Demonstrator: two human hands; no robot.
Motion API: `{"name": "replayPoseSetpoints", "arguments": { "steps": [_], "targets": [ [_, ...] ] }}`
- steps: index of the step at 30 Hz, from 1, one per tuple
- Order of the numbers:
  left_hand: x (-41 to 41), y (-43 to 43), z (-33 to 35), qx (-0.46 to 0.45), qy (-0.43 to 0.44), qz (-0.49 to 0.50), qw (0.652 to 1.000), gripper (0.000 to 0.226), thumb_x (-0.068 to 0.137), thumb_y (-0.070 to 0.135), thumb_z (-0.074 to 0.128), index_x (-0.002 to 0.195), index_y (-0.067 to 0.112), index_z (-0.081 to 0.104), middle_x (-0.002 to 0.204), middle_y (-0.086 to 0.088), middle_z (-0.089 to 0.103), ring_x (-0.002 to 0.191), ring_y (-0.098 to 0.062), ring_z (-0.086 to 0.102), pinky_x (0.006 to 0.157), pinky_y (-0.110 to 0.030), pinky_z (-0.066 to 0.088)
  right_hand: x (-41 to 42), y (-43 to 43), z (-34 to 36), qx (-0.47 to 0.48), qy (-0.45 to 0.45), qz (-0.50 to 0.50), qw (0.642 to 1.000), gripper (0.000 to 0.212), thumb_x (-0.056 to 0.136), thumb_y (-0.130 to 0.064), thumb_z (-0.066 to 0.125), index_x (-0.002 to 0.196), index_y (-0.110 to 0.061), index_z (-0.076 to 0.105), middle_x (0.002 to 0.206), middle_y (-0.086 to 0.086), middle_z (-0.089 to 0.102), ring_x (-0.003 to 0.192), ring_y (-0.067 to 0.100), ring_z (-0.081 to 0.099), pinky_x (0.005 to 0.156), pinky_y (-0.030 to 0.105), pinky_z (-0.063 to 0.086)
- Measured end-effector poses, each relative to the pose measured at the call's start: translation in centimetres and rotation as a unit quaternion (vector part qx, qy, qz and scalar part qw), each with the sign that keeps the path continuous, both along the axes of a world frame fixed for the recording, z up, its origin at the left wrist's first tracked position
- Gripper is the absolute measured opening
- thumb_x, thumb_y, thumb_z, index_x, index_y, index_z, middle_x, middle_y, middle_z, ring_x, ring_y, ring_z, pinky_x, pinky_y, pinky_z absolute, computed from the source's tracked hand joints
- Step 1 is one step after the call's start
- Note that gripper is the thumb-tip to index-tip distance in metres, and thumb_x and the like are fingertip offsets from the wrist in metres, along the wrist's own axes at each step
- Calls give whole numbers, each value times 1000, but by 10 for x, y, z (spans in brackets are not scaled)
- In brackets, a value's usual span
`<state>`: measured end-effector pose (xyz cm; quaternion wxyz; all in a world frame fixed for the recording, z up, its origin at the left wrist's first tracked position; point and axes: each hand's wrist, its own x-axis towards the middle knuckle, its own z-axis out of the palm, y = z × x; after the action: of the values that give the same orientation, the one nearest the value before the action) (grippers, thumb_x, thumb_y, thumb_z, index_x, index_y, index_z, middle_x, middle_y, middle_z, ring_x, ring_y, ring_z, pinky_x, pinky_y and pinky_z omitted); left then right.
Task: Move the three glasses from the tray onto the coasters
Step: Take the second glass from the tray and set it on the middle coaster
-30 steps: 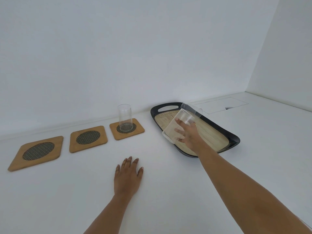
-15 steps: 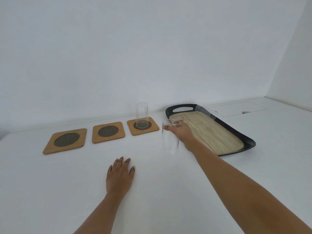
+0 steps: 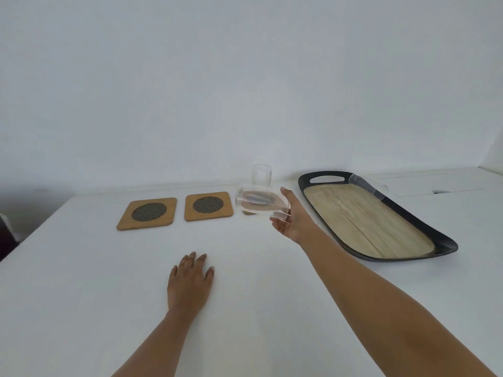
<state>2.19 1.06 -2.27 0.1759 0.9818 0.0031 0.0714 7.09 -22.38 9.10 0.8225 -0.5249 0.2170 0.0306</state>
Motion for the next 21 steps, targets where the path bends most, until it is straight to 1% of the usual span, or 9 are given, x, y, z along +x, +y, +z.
{"name": "replayPoseSetpoints", "arguments": {
  "steps": [2, 4, 7, 11, 13, 15, 17, 19, 21],
  "targets": [
    [0, 9, 0, -6, 2, 14, 1000, 50, 98, 42, 32, 144, 26, 29, 157, 2, 23, 146, -14, 17, 119, -34, 13, 2, 13, 0, 37, 11, 11, 999, 49, 73, -51, 68, 104, -15, 57, 92, 6, 54, 61, 16, 54, 49, 20, 48],
    [0, 16, 0, -10, 4, 24, 1000, 50, 97, 42, 32, 144, 26, 30, 157, 2, 24, 146, -14, 17, 120, -34, 12, 5, 26, -1, 73, 8, 21, 997, 45, 74, -47, 68, 102, -14, 57, 93, 8, 51, 66, 17, 55, 56, 23, 50],
    [1, 24, -1, -8, 2, 37, 999, 49, 97, 42, 32, 144, 26, 30, 156, 2, 25, 145, -14, 18, 119, -35, 13, 7, 45, -3, 131, -10, 42, 990, 31, 77, -38, 69, 89, -10, 59, 95, 11, 50, 76, 22, 58, 72, 30, 55],
    [2, 27, -2, -1, 0, 39, 999, 49, 97, 41, 33, 144, 26, 30, 156, 3, 26, 145, -13, 19, 119, -35, 15, 8, 66, -4, 214, -34, 90, 972, 34, 79, -31, 71, 94, -5, 57, 98, 16, 53, 82, 29, 62, 67, 39, 60],
    [3, 27, -1, 1, -3, 40, 999, 48, 97, 41, 33, 143, 26, 32, 155, 2, 27, 145, -13, 20, 118, -36, 16, 9, 77, -5, 204, -37, 147, 967, 38, 80, -35, 68, 100, -5, 56, 101, 14, 55, 83, 31, 64, 70, 40, 60],
    [5, 27, -1, 1, -5, 47, 999, 48, 97, 42, 34, 142, 26, 33, 155, 0, 27, 145, -14, 20, 118, -36, 16, 9, 88, -4, 178, -34, 206, 962, 46, 81, -42, 62, 109, -6, 54, 103, 12, 58, 86, 27, 64, 75, 40, 57],
    [6, 27, -2, 0, -7, 56, 998, 49, 96, 43, 35, 142, 25, 33, 155, -3, 26, 145, -16, 20, 118, -36, 17, 8, 97, -3, 164, -31, 243, 955, 51, 81, -47, 58, 114, -8, 52, 99, 9, 61, 82, 21, 62, 71, 32, 53],
    [8, 27, -2, 4, -9, 61, 998, 49, 96, 44, 35, 141, 25, 34, 155, -4, 26, 144, -16, 21, 117, -36, 17, 10, 105, -4, 177, -35, 245, 952, 49, 83, -44, 57, 117, -10, 50, 99, 8, 61, 81, 19, 59, 65, 29, 52],
    [11, 30, -1, 6, -9, 64, 998, 49, 96, 44, 35, 141, 25, 34, 155, -4, 26, 144, -16, 21, 118, -36, 17, 14, 111, -7, 165, -47, 235, 957, 37, 85, -36, 59, 114, -15, 51, 109, 7, 59, 87, 21, 58, 69, 30, 51]
  ]
}}
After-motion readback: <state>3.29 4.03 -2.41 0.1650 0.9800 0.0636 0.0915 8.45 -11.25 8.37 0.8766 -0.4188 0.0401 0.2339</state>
